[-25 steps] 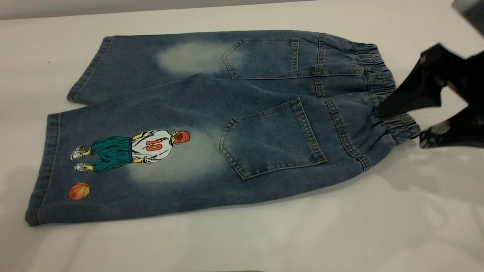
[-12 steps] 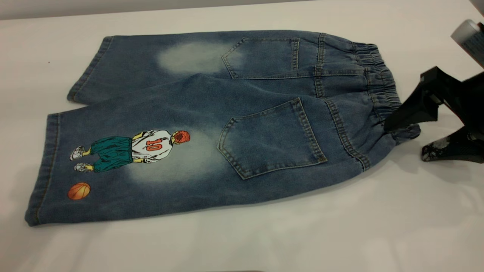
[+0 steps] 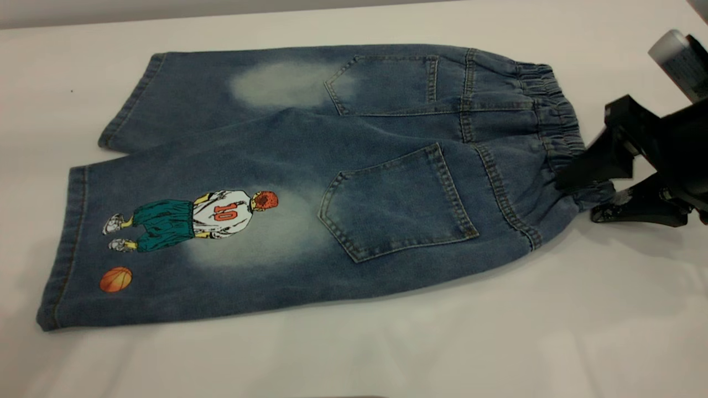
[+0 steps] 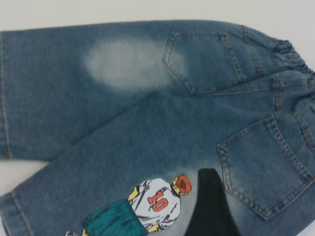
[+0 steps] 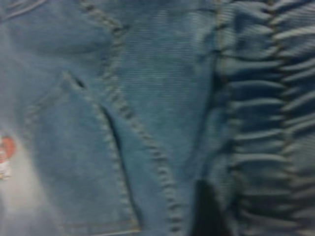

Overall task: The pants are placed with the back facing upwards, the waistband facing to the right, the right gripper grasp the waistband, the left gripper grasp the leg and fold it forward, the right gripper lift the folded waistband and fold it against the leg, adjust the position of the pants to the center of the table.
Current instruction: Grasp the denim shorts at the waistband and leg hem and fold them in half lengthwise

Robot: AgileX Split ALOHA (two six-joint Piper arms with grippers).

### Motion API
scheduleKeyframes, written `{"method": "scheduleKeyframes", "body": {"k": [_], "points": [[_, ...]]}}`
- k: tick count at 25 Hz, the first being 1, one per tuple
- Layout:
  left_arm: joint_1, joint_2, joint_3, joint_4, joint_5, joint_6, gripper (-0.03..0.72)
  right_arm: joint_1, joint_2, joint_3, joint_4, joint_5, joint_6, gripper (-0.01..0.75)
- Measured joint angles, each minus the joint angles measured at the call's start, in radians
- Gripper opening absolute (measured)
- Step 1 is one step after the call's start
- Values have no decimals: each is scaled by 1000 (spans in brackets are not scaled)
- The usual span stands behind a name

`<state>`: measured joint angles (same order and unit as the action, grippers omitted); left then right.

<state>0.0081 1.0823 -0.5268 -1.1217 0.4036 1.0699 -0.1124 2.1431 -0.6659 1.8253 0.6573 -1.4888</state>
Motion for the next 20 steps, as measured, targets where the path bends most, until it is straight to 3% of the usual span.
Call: {"method": "scheduleKeyframes", "body": {"k": [3,5,9,20], "points": [[0,37,0,0,0,-11,455,0,5,0,0,-35,-3,137],[0,76,0,6,0,-29,455,0,9,0,0,-38,-6,55],[0,187,0,88,23,-126,442,0,9,0,0,-38,-12,41],[0,450,-9,529,59,-588,435,0,9,0,-1,-36,-19,41]]}}
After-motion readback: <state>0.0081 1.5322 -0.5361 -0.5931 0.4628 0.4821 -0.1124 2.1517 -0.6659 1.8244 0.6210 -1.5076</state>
